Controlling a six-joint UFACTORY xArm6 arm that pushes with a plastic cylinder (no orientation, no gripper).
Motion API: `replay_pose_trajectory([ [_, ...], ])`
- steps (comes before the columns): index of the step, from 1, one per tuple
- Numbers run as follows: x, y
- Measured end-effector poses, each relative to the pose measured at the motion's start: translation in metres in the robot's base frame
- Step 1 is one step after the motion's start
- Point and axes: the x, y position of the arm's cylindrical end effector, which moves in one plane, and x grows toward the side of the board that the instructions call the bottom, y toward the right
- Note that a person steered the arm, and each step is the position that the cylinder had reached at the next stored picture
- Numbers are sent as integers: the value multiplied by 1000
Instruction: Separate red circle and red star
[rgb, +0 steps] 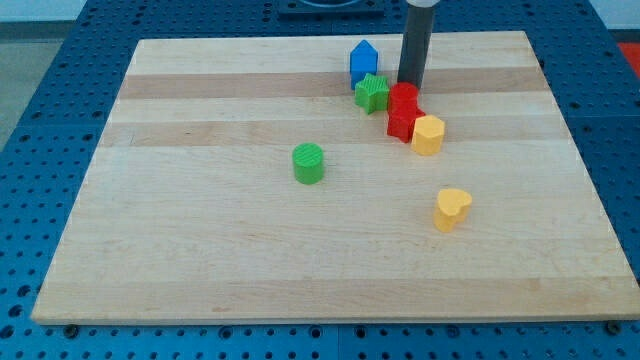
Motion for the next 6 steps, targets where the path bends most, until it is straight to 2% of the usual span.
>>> replay_pose_trajectory([
  [2,27,6],
  [3,29,39],
  [4,42,46],
  [6,44,6],
])
